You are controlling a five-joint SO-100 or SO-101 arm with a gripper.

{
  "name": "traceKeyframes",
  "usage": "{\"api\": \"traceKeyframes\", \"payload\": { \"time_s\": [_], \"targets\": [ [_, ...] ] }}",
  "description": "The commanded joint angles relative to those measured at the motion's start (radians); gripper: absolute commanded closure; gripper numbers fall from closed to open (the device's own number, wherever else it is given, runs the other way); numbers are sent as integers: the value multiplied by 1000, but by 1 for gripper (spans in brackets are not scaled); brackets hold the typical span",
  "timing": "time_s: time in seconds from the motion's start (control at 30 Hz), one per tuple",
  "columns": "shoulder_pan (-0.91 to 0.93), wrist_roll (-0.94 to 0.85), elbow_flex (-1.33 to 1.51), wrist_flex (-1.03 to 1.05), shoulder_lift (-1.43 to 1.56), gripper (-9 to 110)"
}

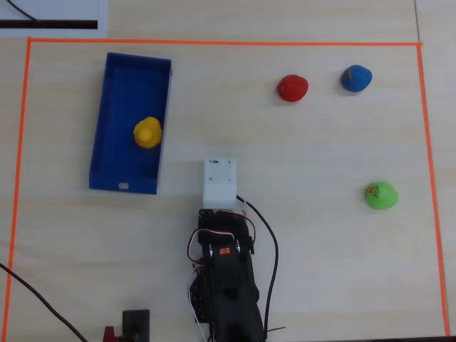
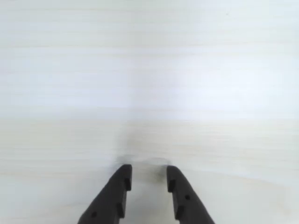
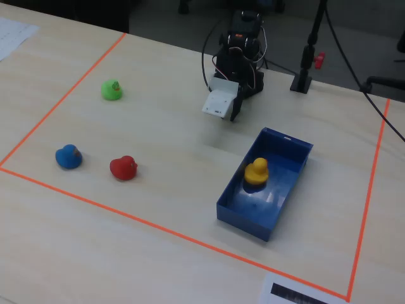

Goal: Grasp yellow duck and put it into box.

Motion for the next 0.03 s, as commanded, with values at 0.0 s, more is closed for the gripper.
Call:
{"api": "traceKeyframes", "payload": {
  "time_s": [0.0],
  "targets": [
    [5,12,0,15,0,93]
  ]
}}
